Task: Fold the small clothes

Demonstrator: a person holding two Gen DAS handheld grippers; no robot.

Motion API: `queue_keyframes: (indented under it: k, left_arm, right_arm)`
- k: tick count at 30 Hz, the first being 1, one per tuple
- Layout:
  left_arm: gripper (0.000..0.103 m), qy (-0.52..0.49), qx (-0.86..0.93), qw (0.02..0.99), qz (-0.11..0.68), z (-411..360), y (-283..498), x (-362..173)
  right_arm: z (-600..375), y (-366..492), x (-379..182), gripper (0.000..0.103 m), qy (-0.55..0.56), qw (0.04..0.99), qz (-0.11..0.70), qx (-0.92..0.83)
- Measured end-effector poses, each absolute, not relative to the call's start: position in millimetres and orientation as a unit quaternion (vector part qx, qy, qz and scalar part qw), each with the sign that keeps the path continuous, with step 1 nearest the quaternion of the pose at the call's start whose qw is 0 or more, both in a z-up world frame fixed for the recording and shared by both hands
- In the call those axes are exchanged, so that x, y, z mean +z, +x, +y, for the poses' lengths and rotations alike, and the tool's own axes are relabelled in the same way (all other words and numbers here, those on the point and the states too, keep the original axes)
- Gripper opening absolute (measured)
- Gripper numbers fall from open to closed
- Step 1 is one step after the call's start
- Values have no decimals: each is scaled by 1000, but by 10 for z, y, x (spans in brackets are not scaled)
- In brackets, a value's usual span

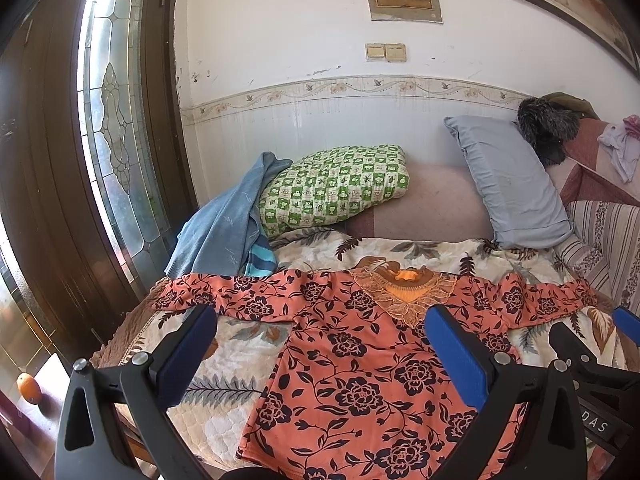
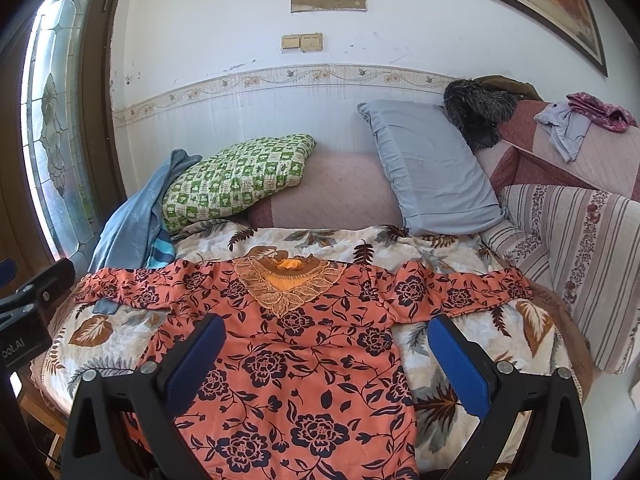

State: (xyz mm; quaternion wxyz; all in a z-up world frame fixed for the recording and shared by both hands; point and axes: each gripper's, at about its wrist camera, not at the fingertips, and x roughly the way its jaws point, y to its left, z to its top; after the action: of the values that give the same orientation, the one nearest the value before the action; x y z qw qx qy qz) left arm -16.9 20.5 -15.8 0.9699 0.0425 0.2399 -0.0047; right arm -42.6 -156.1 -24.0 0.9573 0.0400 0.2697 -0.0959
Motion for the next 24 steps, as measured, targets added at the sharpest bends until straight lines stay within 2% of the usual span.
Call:
queue_keyframes:
  k: [24]
  left_arm:
    - [103, 42, -4, 969, 242, 248, -176, -194]
  right_arm:
    - [-1497, -382, -269, 102, 41, 956, 275, -92]
